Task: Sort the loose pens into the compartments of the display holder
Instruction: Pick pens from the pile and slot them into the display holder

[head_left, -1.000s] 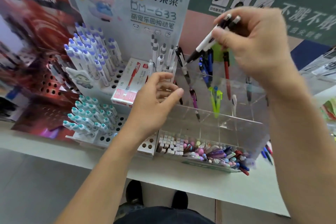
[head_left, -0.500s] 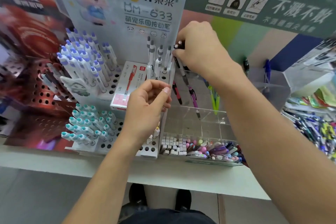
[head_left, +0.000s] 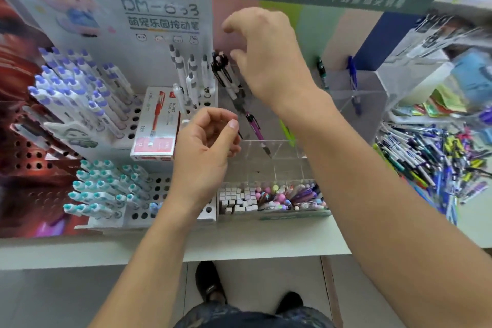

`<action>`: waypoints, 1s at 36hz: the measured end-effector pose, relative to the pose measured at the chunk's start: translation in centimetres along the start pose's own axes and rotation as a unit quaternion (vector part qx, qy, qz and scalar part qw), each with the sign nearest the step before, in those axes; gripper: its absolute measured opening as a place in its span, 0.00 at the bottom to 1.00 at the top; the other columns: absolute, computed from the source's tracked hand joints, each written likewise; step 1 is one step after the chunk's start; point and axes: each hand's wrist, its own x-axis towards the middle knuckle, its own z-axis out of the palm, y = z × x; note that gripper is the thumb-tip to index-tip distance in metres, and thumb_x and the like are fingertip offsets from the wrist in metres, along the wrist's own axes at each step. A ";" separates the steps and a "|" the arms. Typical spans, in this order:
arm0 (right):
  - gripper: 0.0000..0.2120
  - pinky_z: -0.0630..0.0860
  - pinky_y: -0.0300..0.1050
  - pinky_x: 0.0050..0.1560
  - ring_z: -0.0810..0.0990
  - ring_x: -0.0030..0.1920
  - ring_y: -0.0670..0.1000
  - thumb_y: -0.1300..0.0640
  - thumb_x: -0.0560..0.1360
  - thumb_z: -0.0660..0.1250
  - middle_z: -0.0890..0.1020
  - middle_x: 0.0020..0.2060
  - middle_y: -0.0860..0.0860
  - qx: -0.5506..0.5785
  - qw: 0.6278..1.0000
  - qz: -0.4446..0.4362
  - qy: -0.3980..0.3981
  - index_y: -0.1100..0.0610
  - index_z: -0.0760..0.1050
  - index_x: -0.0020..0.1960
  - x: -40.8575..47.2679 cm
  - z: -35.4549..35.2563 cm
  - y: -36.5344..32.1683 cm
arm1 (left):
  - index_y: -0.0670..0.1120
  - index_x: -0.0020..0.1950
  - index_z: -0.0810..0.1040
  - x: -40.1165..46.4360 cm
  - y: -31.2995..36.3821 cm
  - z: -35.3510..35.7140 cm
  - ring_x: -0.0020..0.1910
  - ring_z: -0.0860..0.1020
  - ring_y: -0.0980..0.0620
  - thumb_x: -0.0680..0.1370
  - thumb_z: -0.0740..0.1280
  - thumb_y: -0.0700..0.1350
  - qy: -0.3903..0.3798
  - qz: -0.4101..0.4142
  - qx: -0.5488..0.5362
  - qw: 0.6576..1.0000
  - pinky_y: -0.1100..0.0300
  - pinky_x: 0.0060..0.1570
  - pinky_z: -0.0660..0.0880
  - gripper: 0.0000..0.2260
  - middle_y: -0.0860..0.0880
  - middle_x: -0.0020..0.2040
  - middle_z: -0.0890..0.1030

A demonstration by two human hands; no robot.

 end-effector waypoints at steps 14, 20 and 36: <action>0.07 0.77 0.43 0.40 0.80 0.33 0.44 0.55 0.75 0.73 0.83 0.31 0.45 0.152 0.947 0.276 0.056 0.55 0.85 0.40 -24.6 -8.3 21.6 | 0.47 0.48 0.78 -8.9 -5.4 22.4 0.30 0.77 0.58 0.82 0.66 0.38 -0.150 -0.096 0.050 0.983 0.66 0.33 0.74 0.06 0.50 0.35 0.81; 0.10 0.74 0.43 0.39 0.80 0.34 0.48 0.52 0.76 0.70 0.82 0.30 0.48 0.111 0.899 0.423 -0.010 0.56 0.83 0.39 -35.9 -11.7 32.6 | 0.48 0.52 0.77 -14.9 -11.7 35.4 0.37 0.80 0.53 0.82 0.67 0.44 -0.229 -0.239 0.129 0.935 0.59 0.38 0.75 0.01 0.47 0.44 0.83; 0.08 0.77 0.43 0.41 0.81 0.36 0.48 0.55 0.77 0.70 0.82 0.32 0.48 0.159 0.872 0.442 -0.138 0.55 0.82 0.41 -37.9 -8.4 45.1 | 0.39 0.79 0.57 -5.6 -23.4 44.2 0.72 0.69 0.41 0.75 0.75 0.56 0.040 -0.364 0.263 0.893 0.54 0.59 0.69 0.42 0.43 0.78 0.62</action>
